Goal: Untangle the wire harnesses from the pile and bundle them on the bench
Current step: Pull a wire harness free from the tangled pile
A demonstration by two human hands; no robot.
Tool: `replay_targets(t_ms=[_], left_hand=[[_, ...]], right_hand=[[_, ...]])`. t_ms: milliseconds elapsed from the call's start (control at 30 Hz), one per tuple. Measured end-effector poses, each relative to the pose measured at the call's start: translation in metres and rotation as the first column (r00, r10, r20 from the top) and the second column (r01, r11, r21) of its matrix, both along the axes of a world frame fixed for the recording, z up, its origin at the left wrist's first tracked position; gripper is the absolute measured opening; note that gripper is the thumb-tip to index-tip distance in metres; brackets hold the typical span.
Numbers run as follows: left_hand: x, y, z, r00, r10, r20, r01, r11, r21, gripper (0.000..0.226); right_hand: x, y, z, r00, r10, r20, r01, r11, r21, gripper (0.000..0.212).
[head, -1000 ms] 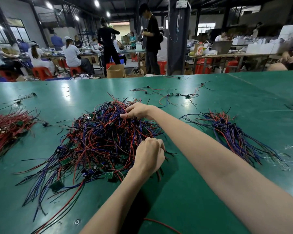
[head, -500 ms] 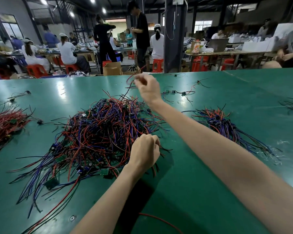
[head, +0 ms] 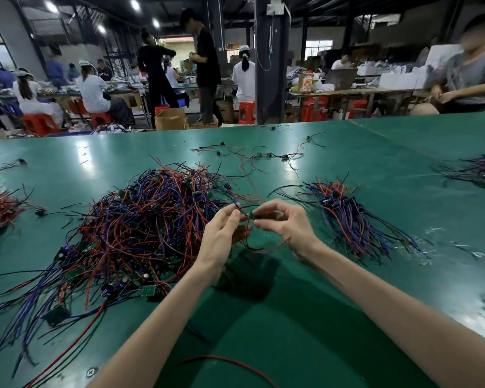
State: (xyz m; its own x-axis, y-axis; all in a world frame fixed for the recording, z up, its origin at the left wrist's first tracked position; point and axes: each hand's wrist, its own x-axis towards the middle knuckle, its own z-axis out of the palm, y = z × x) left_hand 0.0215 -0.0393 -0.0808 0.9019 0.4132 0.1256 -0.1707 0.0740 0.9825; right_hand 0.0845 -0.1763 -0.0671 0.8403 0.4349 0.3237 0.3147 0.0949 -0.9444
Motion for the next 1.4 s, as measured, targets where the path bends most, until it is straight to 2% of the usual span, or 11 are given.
replay_targets(t_ms=[200, 333, 433, 500, 600, 700, 900, 1067, 1133, 1233, 1400], left_hand=[[-0.009, -0.008, 0.001, 0.993, -0.1, 0.063, 0.109, 0.981, -0.163, 0.017], [-0.013, -0.008, 0.006, 0.985, -0.157, 0.071, 0.17, 0.947, -0.274, 0.034], [-0.012, -0.009, 0.007, 0.982, -0.185, 0.032, 0.186, 0.934, -0.304, 0.025], [-0.012, -0.011, 0.006, 0.978, -0.208, -0.026, 0.193, 0.94, -0.28, 0.017], [-0.012, -0.012, 0.001, 0.974, -0.203, -0.105, 0.186, 0.97, -0.157, 0.008], [-0.012, -0.012, -0.001, 0.974, -0.188, -0.127, 0.171, 0.976, -0.133, 0.013], [-0.013, -0.014, 0.004, 0.985, -0.153, -0.081, 0.154, 0.988, 0.002, 0.018], [-0.015, -0.015, 0.006, 0.994, -0.104, 0.023, 0.101, 0.99, 0.094, 0.018], [-0.015, -0.014, 0.006, 0.995, -0.07, 0.07, 0.062, 0.993, 0.102, 0.017], [-0.013, -0.013, 0.003, 0.994, -0.027, 0.106, 0.013, 0.992, 0.126, 0.016], [-0.006, -0.011, -0.001, 0.999, 0.001, 0.053, -0.005, 0.998, 0.067, 0.018]], right_hand=[[-0.008, -0.005, -0.008, 0.998, -0.05, 0.035, 0.05, 0.999, -0.004, 0.039], [-0.007, -0.007, -0.011, 0.997, -0.059, -0.057, 0.063, 0.995, 0.072, 0.042], [-0.005, -0.008, -0.012, 0.992, -0.038, -0.119, 0.052, 0.992, 0.113, 0.042], [-0.005, -0.008, -0.011, 0.989, -0.026, -0.143, 0.045, 0.99, 0.132, 0.039], [-0.005, -0.008, -0.01, 0.973, 0.037, -0.229, 0.012, 0.978, 0.208, 0.03], [-0.005, -0.009, -0.009, 0.942, 0.11, -0.316, -0.013, 0.956, 0.293, 0.023], [-0.001, -0.01, -0.004, 0.857, 0.228, -0.462, -0.005, 0.901, 0.434, 0.023], [0.001, -0.012, -0.002, 0.82, 0.321, -0.474, -0.038, 0.856, 0.515, 0.017], [0.001, -0.015, 0.002, 0.824, 0.353, -0.444, -0.114, 0.87, 0.48, 0.014], [-0.003, -0.016, 0.006, 0.848, 0.343, -0.404, -0.24, 0.928, 0.283, 0.02], [0.016, -0.004, 0.021, 0.915, 0.157, -0.371, -0.151, 0.988, 0.044, 0.017]])
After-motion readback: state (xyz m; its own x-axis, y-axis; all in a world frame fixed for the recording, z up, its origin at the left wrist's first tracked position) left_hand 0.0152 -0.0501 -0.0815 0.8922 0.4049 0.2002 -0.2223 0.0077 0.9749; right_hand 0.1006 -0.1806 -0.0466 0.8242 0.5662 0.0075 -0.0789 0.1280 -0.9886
